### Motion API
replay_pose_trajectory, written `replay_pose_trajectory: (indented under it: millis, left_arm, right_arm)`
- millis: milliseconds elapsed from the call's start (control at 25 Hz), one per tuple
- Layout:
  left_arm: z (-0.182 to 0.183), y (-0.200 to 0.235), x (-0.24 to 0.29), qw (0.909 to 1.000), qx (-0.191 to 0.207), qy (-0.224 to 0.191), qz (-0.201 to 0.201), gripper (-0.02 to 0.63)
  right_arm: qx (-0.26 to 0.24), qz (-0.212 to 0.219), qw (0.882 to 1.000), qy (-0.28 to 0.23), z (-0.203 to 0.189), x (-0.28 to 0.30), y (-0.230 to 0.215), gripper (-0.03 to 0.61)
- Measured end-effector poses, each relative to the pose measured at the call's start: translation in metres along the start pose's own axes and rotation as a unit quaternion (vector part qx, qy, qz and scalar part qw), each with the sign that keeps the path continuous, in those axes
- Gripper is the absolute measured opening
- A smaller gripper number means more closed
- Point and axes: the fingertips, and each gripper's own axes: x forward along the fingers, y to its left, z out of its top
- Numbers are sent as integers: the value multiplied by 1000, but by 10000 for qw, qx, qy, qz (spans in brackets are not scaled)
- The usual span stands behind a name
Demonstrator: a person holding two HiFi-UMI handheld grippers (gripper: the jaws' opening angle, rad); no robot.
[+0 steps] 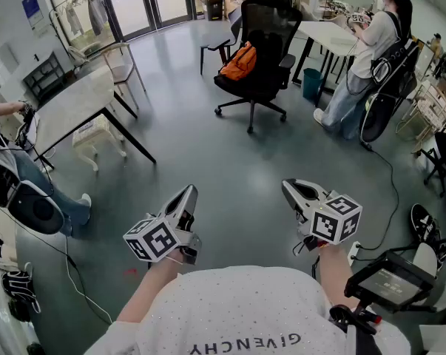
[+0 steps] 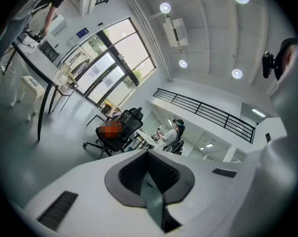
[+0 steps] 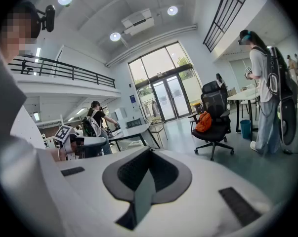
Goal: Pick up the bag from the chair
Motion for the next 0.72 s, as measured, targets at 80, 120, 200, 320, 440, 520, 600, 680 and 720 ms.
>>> replay_pose_trajectory:
  millis: [80, 120, 200, 320, 440, 520, 600, 680, 720]
  left_arm:
    - [-1, -2, 1, 10000, 23, 8, -20, 2]
    - [-1, -4, 2, 10000, 46, 15, -22, 2]
    - [-4, -7, 3, 9999, 129, 39, 5, 2]
    - [-9, -7, 3, 9994, 297, 127, 121, 2]
    - [-16, -6, 2, 9981, 501, 309, 181, 2]
    - [-18, -6, 3, 9964, 745, 390, 126, 2]
    - [-13, -2, 5, 9945, 1007, 300, 38, 2]
    - [-9, 10, 11, 9941, 1062, 234, 19, 1]
    - [-7, 20, 17, 9945, 1013, 252, 36, 2]
  right_arm:
    - [-49, -22, 10000, 9, 0, -2, -1, 5]
    - [-73, -43, 10000, 9, 0, -4, -2, 5]
    - [-95, -90, 9999, 7, -1, -8, -6, 5]
    - [47, -68, 10000, 37, -7, -14, -11, 5]
    - [224, -14, 9997, 71, -18, -11, -12, 5]
    - [360, -51, 9993, 53, -23, -4, -16, 5]
    - [603, -110, 9981, 34, -26, 6, -21, 5]
    - [866, -147, 9961, 17, -29, 16, -26, 5]
    - [966, -160, 9952, -6, -29, 21, -29, 5]
